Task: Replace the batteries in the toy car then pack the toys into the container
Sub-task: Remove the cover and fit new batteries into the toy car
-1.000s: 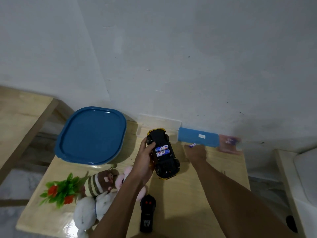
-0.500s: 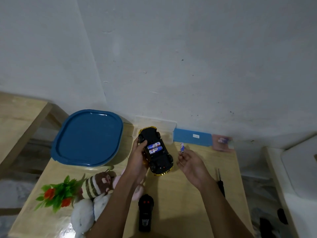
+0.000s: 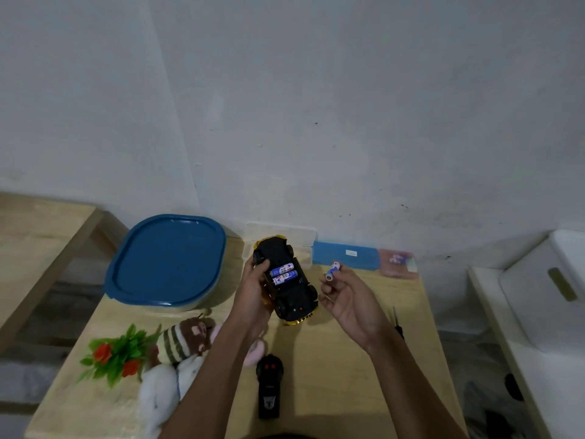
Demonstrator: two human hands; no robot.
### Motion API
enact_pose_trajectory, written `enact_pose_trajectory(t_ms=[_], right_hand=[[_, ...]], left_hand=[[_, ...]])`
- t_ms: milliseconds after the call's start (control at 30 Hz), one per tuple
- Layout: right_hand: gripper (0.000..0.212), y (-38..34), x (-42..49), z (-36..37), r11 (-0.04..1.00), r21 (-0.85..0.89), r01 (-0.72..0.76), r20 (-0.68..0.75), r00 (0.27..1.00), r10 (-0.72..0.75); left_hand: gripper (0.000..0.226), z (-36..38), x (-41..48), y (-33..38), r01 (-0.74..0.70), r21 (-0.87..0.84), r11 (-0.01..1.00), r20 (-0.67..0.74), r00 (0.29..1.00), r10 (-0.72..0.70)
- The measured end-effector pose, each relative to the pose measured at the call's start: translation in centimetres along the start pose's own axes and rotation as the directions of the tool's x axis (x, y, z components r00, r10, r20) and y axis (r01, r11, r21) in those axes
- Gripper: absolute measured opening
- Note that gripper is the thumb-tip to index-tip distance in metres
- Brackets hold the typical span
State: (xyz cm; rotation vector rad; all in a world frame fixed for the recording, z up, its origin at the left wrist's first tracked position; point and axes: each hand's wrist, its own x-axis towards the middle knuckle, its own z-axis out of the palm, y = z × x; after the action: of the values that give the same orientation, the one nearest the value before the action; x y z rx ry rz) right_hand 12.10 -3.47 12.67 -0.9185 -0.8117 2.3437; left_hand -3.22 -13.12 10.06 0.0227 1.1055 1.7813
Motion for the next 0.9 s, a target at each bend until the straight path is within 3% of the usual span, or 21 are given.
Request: enact_pose_trajectory(t_ms=[100, 200, 300, 367, 533, 667, 800, 900], right_hand=[[0.017, 0.2, -0.7, 0.9, 0.954, -0.283, 0.103, -0.09, 0.987, -0.134], [0.024, 0.7, -1.1, 2.0, 0.745, -0.637, 0.198, -0.092, 0.94, -0.328], [0.024, 1.4, -1.2, 2.8, 0.504, -0.832, 0.234, -0.017, 0.896, -0.444], [0.024, 1.8, -1.2, 3.0, 0.335, -0.916, 0.22, 0.029, 0.87, -0.492], [0.021, 2.7, -1.0, 2.4, 0.136, -0.969, 0.208, 0.079, 0.775, -0.627], [0.021, 3.3, -0.8, 1.9, 0.131, -0.967, 0.217, 0.087, 0.768, -0.635], [0.016, 3.9, -0.5, 1.8, 0.329, -0.909, 0.256, -0.02, 0.762, -0.647], [0.014, 4.0, -0.3, 1.4, 0.266, -0.925, 0.271, 0.029, 0.748, -0.663]], left_hand=[[0.038, 0.2, -0.5, 0.0, -0.014, 0.004, 1.0, -0.005, 1.0, 0.014], [0.037, 0.5, -0.7, -0.3, -0.027, 0.015, 1.0, 0.008, 1.0, 0.027], [0.036, 0.9, -1.0, -0.6, -0.035, 0.012, 0.999, 0.007, 0.999, 0.035], [0.036, 1.2, -1.1, -0.8, -0.041, 0.014, 0.999, 0.006, 0.999, 0.041], [0.034, 1.6, -1.0, -1.0, -0.058, -0.017, 0.998, -0.033, 0.998, 0.058], [0.033, 1.8, -1.0, -1.1, -0.064, -0.056, 0.996, -0.013, 0.998, 0.064], [0.033, 2.1, -0.7, -1.3, -0.055, -0.05, 0.997, -0.009, 0.998, 0.055], [0.033, 2.2, -0.7, -1.3, -0.059, -0.034, 0.998, -0.005, 0.998, 0.059]])
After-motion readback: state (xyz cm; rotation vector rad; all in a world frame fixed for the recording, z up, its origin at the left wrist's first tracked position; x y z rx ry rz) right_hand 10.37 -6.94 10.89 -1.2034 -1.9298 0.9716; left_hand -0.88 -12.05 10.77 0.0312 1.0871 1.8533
